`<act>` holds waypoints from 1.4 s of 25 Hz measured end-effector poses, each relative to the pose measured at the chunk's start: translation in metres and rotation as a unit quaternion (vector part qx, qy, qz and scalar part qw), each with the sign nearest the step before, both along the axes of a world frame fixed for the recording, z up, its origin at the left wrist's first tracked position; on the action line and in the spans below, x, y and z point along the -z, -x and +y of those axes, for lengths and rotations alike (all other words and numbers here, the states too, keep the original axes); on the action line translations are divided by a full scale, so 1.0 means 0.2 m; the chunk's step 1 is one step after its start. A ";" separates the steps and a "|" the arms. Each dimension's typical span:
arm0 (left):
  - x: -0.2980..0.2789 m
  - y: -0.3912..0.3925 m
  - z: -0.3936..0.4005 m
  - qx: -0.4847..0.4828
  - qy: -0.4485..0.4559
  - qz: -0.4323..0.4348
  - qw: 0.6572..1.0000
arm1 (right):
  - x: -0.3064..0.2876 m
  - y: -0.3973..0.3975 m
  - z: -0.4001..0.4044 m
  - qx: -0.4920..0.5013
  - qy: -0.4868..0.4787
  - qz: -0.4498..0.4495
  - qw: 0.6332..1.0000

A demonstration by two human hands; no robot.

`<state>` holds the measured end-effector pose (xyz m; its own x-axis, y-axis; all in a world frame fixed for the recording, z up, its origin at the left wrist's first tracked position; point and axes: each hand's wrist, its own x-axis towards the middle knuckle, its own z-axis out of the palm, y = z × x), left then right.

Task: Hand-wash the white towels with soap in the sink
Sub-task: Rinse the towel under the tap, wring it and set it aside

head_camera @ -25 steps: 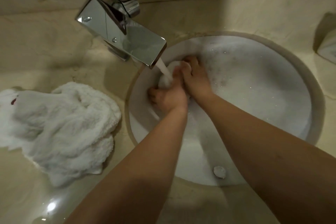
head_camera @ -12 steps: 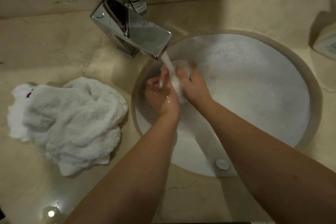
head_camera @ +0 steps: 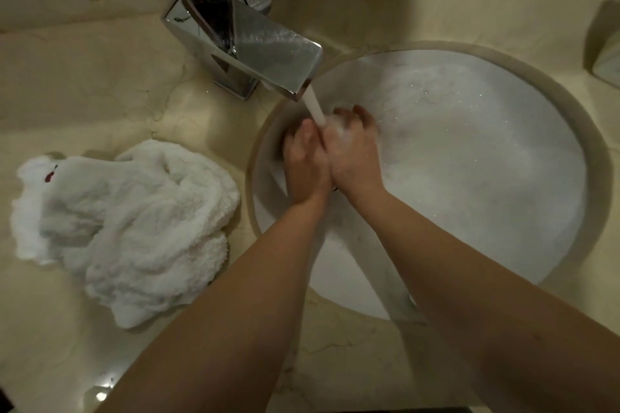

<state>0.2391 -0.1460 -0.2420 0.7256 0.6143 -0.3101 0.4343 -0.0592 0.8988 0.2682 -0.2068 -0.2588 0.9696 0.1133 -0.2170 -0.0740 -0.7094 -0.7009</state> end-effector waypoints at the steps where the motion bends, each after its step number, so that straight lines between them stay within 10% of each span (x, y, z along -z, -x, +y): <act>1: 0.01 -0.01 -0.01 0.001 0.016 0.013 1.000 | 0.03 -0.01 -0.01 -0.026 0.026 -0.004 0.999; 24: 0.30 -0.14 -0.12 0.009 -0.068 0.096 0.993 | 0.11 -0.26 -0.14 0.031 -0.089 0.083 0.992; 35: 0.20 -0.20 -0.13 0.016 -0.178 0.005 0.984 | 0.10 -0.25 -0.15 -0.014 -0.106 0.067 0.992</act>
<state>0.2794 -0.1715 -0.2830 0.7444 0.6621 -0.0861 0.4352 -0.3835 0.8146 0.3189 -0.2372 -0.2778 0.9297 0.1969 -0.3114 -0.1578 -0.5511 -0.8194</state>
